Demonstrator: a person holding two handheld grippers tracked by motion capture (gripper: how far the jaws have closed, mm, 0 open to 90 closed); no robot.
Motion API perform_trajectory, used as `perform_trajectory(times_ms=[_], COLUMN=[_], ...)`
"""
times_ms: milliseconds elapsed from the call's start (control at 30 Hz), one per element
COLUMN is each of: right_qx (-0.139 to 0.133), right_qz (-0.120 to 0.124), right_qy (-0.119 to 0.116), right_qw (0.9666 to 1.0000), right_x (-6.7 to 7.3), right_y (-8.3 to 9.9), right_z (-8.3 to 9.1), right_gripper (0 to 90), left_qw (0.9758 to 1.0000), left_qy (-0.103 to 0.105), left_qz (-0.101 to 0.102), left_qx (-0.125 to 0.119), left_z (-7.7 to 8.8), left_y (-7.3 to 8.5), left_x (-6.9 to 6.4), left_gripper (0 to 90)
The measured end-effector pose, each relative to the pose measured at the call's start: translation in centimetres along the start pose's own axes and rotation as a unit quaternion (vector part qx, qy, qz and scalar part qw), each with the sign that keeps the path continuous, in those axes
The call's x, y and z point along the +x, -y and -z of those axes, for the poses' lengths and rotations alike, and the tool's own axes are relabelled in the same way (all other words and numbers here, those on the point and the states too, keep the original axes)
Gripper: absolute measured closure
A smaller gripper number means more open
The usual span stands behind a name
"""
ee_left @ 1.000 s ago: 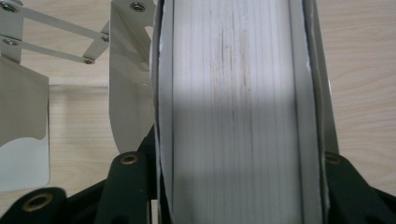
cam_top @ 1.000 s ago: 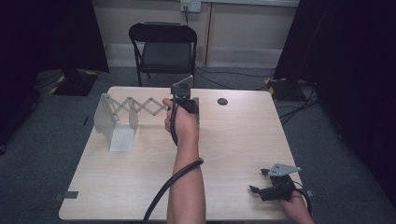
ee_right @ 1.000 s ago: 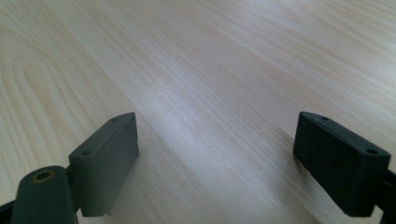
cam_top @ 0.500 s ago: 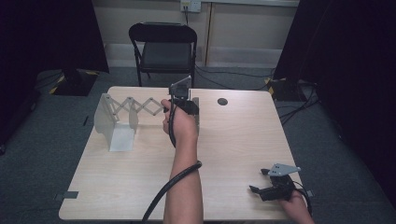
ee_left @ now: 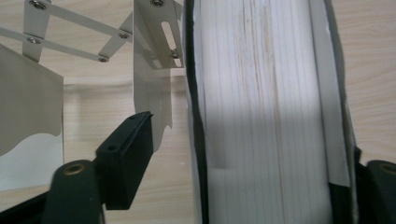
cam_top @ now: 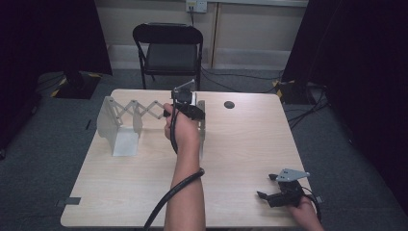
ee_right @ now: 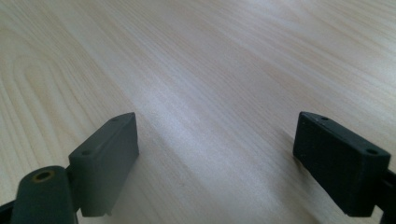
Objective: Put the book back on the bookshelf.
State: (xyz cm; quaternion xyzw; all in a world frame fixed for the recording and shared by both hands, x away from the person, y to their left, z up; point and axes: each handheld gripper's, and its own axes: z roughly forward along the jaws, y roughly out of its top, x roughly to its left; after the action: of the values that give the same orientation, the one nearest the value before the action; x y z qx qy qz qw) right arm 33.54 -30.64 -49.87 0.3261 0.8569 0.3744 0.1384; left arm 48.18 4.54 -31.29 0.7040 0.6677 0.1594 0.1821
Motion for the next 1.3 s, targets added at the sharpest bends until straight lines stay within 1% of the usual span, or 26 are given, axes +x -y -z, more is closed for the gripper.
perform_trajectory(times_ms=[100,200,233,300,400,467,500,533,567,667,700,733,800,867,933,1033,1100,1200,1233,1300], right_qx=[-0.001,-0.001,-0.001,0.000,-0.001,-0.001,-0.001,-0.001,-0.001,0.000,0.000,-0.001,0.000,0.000,-0.001,-0.001,-0.001,-0.001,-0.001,-0.001], right_qz=[0.000,0.000,-0.001,-0.001,0.000,0.000,0.000,0.000,0.000,-0.001,-0.001,0.000,0.000,-0.001,0.000,-0.001,0.000,-0.001,-0.001,0.000], right_qy=[0.000,0.000,0.000,0.000,0.000,0.000,0.000,0.000,0.000,0.000,0.000,0.000,0.000,0.000,0.000,0.000,0.000,0.000,0.000,0.001], right_qw=[1.0000,1.0000,1.0000,1.0000,1.0000,1.0000,1.0000,1.0000,1.0000,1.0000,1.0000,1.0000,1.0000,1.0000,1.0000,1.0000,1.0000,1.0000,1.0000,1.0000], right_x=[0.0,0.0,0.0,0.0,0.0,0.0,0.0,0.0,0.0,0.0,0.0,0.0,0.0,0.0,0.0,0.0,0.0,0.0,0.0,0.0], right_y=[0.0,0.0,0.0,0.0,0.0,0.0,0.0,0.0,0.0,0.0,0.0,0.0,0.0,0.0,0.0,0.0,0.0,0.0,0.0,0.0], right_z=[0.0,0.0,0.0,0.0,0.0,0.0,0.0,0.0,0.0,0.0,0.0,0.0,0.0,0.0,0.0,0.0,0.0,0.0,0.0,0.0], right_gripper=[13.6,13.6,13.6,13.6,13.6,13.6,13.6,13.6,13.6,13.6,13.6,13.6,13.6,13.6,13.6,13.6,13.6,13.6,13.6,13.6], left_qw=[1.0000,1.0000,1.0000,0.9999,0.9998,0.9998,0.9997,0.9997,0.9997,0.9995,0.9995,0.9994,0.9992,0.9990,0.9989,0.9986,0.9984,0.9983,0.9981,0.9982], left_qy=[0.003,0.007,0.006,0.007,0.005,0.008,0.006,0.008,0.008,0.019,0.019,0.022,0.026,0.031,0.033,0.036,0.040,0.042,0.044,0.044], left_qz=[-0.005,-0.001,-0.001,-0.004,-0.008,-0.013,-0.014,-0.018,-0.017,-0.018,-0.018,-0.020,-0.026,-0.028,-0.032,-0.034,-0.038,-0.038,-0.041,-0.038], left_qx=[0.000,-0.005,-0.006,-0.012,-0.015,-0.013,-0.017,-0.017,-0.017,-0.018,-0.018,-0.020,-0.014,-0.016,-0.012,-0.017,-0.013,-0.015,-0.014,-0.014], left_z=[0.1,0.2,0.2,0.2,0.3,0.4,0.4,0.4,0.4,0.6,0.6,0.7,0.8,1.0,1.1,1.3,1.5,1.6,1.7,1.8], left_y=[0.0,0.1,0.2,0.3,0.4,0.4,0.5,0.5,0.5,0.6,0.6,0.7,0.8,0.9,0.9,1.1,1.2,1.4,1.4,1.6], left_x=[0.1,0.2,0.3,0.3,0.3,0.3,0.3,0.4,0.4,0.5,0.5,0.6,0.7,0.8,0.9,1.0,1.1,1.2,1.2,1.3], left_gripper=[24.1,23.5,20.0,19.3,19.2,19.0,18.2,17.2,17.2,16.5,16.3,16.3,15.9,15.5,15.4,15.4,15.1,14.8,14.8,14.8])
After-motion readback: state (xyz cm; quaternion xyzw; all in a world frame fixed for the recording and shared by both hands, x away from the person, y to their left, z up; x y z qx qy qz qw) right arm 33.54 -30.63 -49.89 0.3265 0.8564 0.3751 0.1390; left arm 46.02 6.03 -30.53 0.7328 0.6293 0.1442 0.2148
